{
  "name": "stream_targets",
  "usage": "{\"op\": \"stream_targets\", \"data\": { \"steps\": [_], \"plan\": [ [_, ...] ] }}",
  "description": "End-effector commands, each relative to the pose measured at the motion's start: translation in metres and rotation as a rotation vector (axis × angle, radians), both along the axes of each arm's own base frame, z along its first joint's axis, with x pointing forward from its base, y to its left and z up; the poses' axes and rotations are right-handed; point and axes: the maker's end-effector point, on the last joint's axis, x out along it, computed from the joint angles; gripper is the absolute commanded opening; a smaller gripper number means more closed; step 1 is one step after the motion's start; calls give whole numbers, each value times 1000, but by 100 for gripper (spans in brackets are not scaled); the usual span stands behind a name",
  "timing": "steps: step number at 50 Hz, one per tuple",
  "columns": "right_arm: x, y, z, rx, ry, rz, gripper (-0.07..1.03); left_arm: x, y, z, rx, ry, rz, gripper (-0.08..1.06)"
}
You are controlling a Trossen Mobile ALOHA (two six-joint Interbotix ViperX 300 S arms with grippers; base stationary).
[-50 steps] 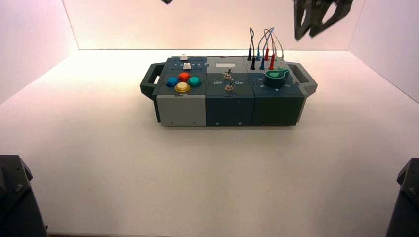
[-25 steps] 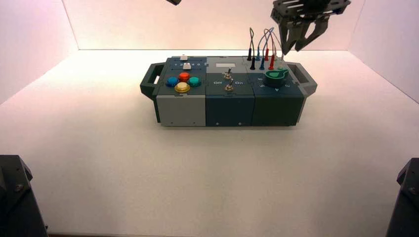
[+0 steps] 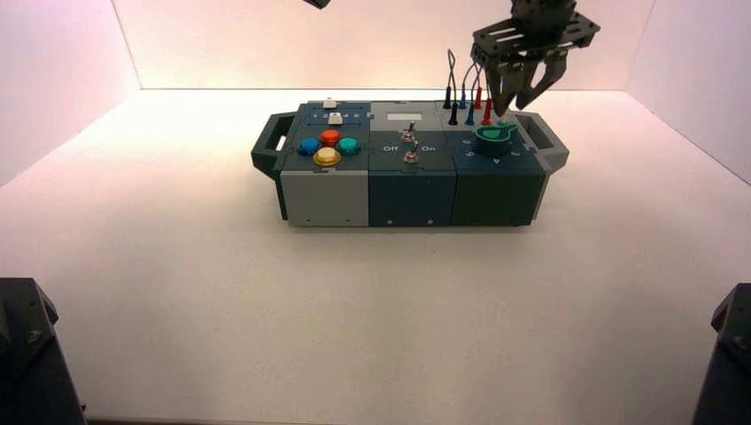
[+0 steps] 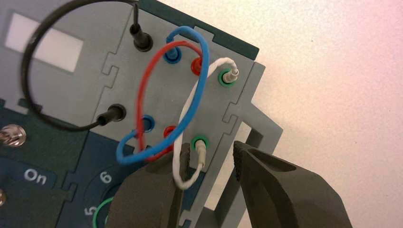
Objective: Pull the white wire.
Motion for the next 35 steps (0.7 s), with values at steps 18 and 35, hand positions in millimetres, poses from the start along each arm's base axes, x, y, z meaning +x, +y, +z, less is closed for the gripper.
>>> {"op": "stream_targets", "data": {
  "steps": [18,35],
  "plan": [
    [16,-4,6,-7,-28,-6,38,7,-4,7,-12,-20,-1,-3],
    [9,-8,7,-36,34,-17,-4,8,-5,4,-9,-13,-2,-3]
  ]
}}
